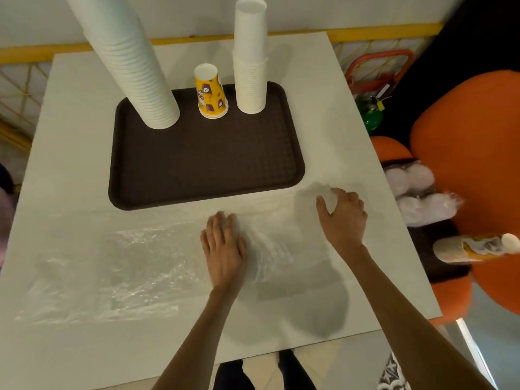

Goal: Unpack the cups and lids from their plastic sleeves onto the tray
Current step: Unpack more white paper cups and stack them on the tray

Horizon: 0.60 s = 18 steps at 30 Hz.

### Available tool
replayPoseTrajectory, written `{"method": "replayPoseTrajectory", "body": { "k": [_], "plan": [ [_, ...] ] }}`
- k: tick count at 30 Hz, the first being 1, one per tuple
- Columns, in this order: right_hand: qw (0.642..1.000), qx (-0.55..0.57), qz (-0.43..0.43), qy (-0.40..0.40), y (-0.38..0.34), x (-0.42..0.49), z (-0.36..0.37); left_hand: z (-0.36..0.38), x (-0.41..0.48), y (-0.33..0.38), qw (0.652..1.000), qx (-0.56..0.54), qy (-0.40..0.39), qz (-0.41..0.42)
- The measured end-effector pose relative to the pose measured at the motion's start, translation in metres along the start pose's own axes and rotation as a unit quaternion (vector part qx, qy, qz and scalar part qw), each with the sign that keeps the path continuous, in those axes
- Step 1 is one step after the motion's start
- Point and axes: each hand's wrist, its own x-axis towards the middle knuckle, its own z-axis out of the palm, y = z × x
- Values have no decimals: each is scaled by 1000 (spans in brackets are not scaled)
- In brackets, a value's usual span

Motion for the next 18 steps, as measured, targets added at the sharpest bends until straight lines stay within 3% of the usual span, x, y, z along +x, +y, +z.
{"method": "replayPoseTrajectory", "body": {
  "k": [6,12,15,18],
  "plan": [
    [982,115,100,-113,14,6,-3,5,-3,4,998,49,-41,-19],
    [959,241,87,-118,19,6,2,2,-4,8,998,48,-40,-26],
    [948,268,69,-158,21,7,-2,2,-5,9,998,43,-37,-28],
    [964,245,32,-98,28,10,-12,2,-5,8,998,47,-37,-28]
  ]
}}
